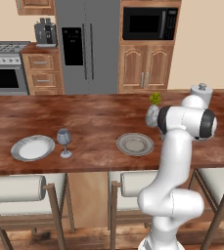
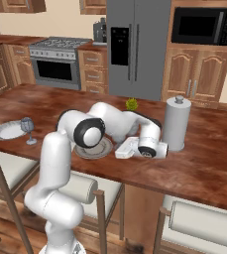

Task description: Retrieve the wine glasses from the counter and place one next to each plate.

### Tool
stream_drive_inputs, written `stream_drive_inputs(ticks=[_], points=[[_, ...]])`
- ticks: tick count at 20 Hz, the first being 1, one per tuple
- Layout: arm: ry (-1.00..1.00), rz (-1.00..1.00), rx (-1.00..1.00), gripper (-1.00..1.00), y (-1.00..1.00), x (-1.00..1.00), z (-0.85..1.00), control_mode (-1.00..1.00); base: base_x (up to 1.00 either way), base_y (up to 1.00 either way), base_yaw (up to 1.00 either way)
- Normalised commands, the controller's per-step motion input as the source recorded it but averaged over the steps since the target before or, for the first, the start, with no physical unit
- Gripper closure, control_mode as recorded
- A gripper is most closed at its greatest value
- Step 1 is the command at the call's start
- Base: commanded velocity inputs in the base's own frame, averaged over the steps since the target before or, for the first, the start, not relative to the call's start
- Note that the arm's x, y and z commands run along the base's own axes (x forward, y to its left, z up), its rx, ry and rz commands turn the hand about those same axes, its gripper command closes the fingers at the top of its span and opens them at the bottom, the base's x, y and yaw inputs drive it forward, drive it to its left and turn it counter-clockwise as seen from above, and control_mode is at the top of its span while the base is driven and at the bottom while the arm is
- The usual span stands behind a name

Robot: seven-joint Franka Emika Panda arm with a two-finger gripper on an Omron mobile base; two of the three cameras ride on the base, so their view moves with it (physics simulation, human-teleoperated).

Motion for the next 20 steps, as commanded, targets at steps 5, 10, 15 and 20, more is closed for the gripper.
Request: stream_drive_inputs(ticks=[5,10,15,20], points=[[0.00,0.00,-0.08,1.00,0.00,0.00,-0.17,-1.00,0.00,0.00,0.00],[-0.10,0.00,0.00,1.00,0.03,0.03,-0.07,-1.00,0.00,0.00,0.00],[-0.20,0.00,0.00,1.00,0.05,0.08,-0.01,-1.00,0.00,0.00,0.00],[-0.19,0.00,0.00,1.00,0.00,0.14,-0.05,-1.00,0.00,0.00,0.00]])
